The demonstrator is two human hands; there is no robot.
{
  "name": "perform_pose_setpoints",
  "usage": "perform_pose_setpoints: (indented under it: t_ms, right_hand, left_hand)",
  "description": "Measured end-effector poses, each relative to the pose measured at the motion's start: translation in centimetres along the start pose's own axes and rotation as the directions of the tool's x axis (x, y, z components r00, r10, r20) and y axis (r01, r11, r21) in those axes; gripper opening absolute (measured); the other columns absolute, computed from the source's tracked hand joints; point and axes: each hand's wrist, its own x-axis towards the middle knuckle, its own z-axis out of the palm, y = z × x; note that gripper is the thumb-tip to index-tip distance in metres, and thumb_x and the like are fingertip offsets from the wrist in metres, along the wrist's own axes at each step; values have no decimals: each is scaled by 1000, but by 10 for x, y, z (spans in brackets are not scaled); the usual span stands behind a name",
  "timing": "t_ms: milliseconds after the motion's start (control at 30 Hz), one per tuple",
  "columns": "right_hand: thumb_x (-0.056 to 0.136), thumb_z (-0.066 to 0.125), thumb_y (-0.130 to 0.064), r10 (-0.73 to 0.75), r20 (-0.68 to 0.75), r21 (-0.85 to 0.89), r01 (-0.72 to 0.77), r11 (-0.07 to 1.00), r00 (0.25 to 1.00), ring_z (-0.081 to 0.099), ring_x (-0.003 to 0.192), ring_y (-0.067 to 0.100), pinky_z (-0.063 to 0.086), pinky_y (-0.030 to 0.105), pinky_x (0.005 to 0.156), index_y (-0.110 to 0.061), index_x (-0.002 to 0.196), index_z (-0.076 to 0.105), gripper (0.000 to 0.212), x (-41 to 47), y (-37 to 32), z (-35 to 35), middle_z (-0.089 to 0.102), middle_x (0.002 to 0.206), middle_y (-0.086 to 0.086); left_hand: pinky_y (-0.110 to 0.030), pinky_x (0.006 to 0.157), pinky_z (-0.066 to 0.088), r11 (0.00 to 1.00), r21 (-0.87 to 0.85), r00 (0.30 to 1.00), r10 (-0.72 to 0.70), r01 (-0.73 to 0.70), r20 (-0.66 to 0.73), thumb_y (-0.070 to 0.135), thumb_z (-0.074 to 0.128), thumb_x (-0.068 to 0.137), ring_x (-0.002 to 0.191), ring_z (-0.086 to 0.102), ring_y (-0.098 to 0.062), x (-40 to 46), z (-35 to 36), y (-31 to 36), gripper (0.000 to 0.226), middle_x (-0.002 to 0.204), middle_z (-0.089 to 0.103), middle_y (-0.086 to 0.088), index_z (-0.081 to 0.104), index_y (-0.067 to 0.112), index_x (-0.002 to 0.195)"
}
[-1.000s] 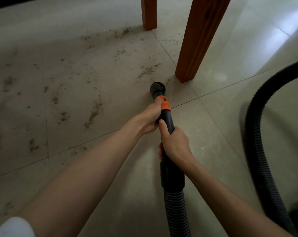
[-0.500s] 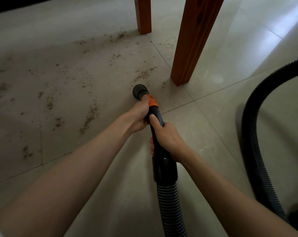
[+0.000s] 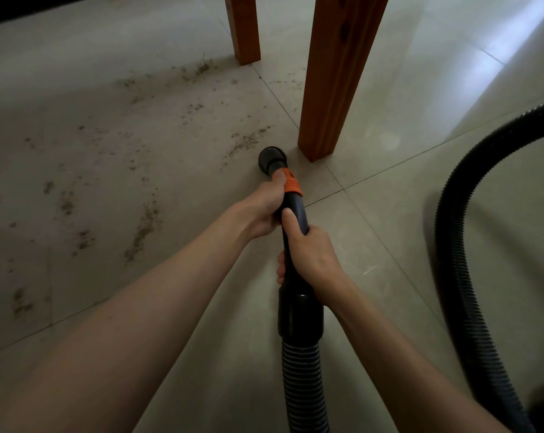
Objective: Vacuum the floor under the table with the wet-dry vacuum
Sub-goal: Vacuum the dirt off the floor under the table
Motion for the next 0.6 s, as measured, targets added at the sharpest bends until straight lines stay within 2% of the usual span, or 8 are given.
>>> perform_pose_setpoints:
  t_ms: [200, 267, 400, 500, 600]
  right_hand:
    - [95, 46, -48, -10, -54, 10, 10, 1000, 999, 55, 43, 18, 49, 27, 46, -9, 92, 51, 40, 3, 1, -10, 57, 60, 10]
    - [95, 46, -48, -10, -67, 4, 10, 1000, 998, 56, 43, 18, 50, 27, 47, -8, 92, 51, 41, 5, 0, -11, 57, 60, 10]
    - [96, 46, -47, -15, -60, 5, 15, 1000, 998, 56, 45, 20, 51, 30, 50, -7, 90, 52, 41, 9, -5, -11, 57, 58, 9]
    - [96, 47, -46, -7, -28, 11, 7, 1000, 1000, 56, 44, 19, 51, 29, 49, -7, 90, 52, 40, 11, -8, -8, 56, 59, 10]
    - [95, 47, -46, 23, 34, 39, -25, 999, 999, 55, 42, 17, 50, 28, 46, -5, 92, 52, 42, 9, -9, -5, 56, 60, 10]
  left_hand:
    - [-25, 56, 41, 999, 53, 999, 6, -8, 33, 43, 29, 102, 63, 49, -12, 1, 16, 1, 37, 74, 50, -2, 52, 13, 101]
    - [-25, 57, 42, 998, 57, 999, 4, -5, 33, 44, 29, 101, 63, 50, -13, 1, 19, 3, 39, 74, 50, -3, 52, 12, 105]
    - [-26, 57, 44, 996, 88, 1000, 16, -18, 20, 45, 29, 101, 65, 52, -14, -3, 21, 7, 52, 75, 52, -6, 47, 2, 126]
    - [-25, 55, 43, 995, 90, 999, 43, -42, -2, 44, 31, 101, 64, 52, -14, -4, 17, 10, 52, 75, 52, -5, 47, 2, 128]
    - [-26, 56, 44, 997, 67, 998, 47, -44, -44, 45, 34, 100, 66, 53, -15, -5, 8, 8, 45, 77, 53, -5, 50, 5, 116]
